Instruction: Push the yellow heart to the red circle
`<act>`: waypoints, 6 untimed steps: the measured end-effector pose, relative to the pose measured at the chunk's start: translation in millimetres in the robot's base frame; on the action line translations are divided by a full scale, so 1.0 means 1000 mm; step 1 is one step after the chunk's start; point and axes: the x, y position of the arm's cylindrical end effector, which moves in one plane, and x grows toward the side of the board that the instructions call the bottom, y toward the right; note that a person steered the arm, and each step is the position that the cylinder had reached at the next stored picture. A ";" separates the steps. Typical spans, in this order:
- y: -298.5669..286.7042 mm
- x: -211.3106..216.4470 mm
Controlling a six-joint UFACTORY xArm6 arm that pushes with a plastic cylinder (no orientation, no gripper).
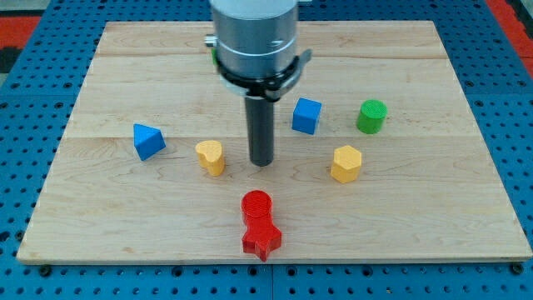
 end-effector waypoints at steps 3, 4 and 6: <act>-0.091 0.005; -0.037 0.023; -0.031 -0.034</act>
